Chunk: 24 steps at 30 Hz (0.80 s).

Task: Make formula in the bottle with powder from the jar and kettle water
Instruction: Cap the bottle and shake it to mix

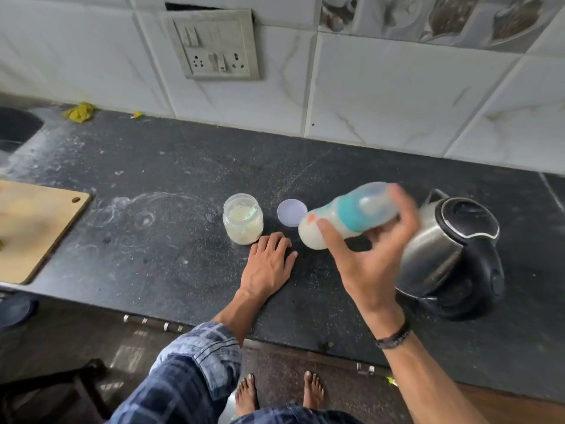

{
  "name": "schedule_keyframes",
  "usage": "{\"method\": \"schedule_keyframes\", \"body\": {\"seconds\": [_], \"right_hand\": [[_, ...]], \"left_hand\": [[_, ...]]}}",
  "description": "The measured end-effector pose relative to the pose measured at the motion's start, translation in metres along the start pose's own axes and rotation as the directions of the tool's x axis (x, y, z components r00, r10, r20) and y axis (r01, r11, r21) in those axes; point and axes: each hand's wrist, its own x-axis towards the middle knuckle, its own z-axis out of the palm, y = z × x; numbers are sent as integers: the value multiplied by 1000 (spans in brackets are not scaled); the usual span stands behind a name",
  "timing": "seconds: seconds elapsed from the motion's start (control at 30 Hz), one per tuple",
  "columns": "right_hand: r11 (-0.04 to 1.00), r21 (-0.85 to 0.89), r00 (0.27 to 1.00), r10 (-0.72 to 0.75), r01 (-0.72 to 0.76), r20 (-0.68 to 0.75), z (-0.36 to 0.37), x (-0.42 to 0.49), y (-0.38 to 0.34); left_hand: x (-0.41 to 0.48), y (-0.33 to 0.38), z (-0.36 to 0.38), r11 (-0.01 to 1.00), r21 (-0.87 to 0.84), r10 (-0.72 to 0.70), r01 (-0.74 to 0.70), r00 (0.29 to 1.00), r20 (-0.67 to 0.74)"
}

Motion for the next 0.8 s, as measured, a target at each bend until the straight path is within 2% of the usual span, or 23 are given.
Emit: {"method": "schedule_keyframes", "body": {"seconds": [0.07,0.1,0.13,0.2,0.23,0.27,0.33,0.4,0.43,0.47,0.53,0.57,0.6,0.67,0.73,0.77,0.8], "right_hand": [[979,27,974,-199,203,-108,-4,9,-4],[966,2,958,-256,258,-128,-4,11,-3],[971,-22,962,-240,239,-129,-2,12,0],[999,-44,1000,-26,26,7,5,8,0],[995,-64,993,78,-73,93,5,3,0],[993,-52,987,110,-105,118,4,-1,-2],[998,35,999,-46,45,27,-1,5,-9],[962,25,961,-269,271,-65,-5,14,-15],[945,-8,941,-325,326,-94,-5,16,-14],[952,-32,947,-308,306,-90,-4,17,-11],[996,-45,994,-77,81,76,1,14,-12],[997,-69,988,38,-28,151,2,10,-11],[997,-52,984,70,-62,163,1,7,-11],[996,56,997,-66,64,42,-2,13,-20],[959,38,959,-276,279,-70,-4,22,-22],[949,16,946,-312,314,-89,-5,23,-18],[967,5,965,-253,254,-64,-4,23,-14]], "left_hand": [[3,0,-1,1000,-5,-9,9,1000,11],[2,0,-2,1000,-9,-12,12,1000,15],[1,0,-1,1000,-10,-14,14,1000,17],[-1,0,0,1000,-5,-12,12,1000,2],[-1,-1,0,1000,-6,-7,7,1000,-11],[-1,-1,1,1000,-4,-1,1,1000,-21],[0,-1,2,1000,14,-2,2,1000,-31],[1,-1,1,1000,1,-12,12,1000,-12],[1,-1,2,1000,-7,-16,16,1000,5],[0,-1,2,1000,-7,-18,18,1000,15],[0,0,0,1000,5,-10,10,1000,1],[1,-1,0,1000,8,-3,3,1000,-9],[0,0,0,1000,8,2,-1,1000,-14],[0,0,-1,1000,14,-4,4,1000,-12],[0,1,-2,1000,-5,-16,16,1000,5],[0,1,-3,1000,-13,-22,22,1000,16],[0,1,-3,1000,-13,-26,26,999,23]]}}
